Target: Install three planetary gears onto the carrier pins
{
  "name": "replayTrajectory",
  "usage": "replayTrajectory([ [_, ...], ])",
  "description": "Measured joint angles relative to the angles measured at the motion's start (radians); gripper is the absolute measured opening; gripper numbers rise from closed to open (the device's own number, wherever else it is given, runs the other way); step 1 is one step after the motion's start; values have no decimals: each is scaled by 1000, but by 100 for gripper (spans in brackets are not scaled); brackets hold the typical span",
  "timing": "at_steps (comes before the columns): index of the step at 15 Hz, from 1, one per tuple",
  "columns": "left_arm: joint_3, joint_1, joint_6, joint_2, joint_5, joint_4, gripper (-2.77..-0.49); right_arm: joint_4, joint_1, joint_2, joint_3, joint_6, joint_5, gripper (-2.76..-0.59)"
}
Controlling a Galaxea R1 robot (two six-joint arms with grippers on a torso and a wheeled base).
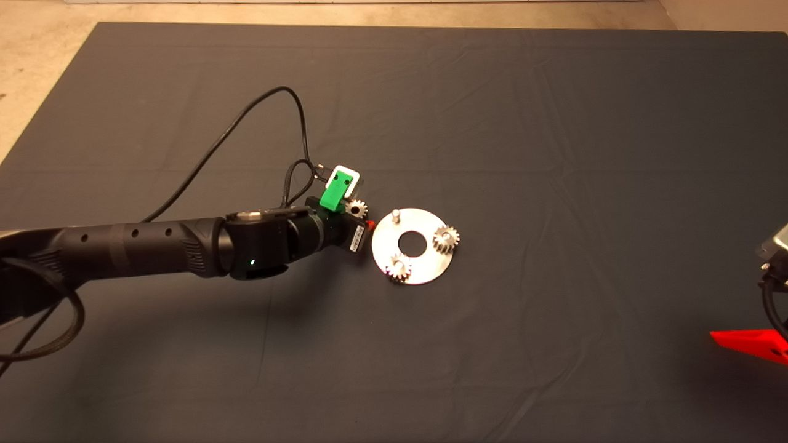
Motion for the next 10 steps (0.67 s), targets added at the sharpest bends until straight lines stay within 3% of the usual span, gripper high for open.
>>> replayTrajectory([
  [10, -7, 0, 1, -3, -8, 0, -230, 0, 0, 0, 0, 0, -1, -62],
])
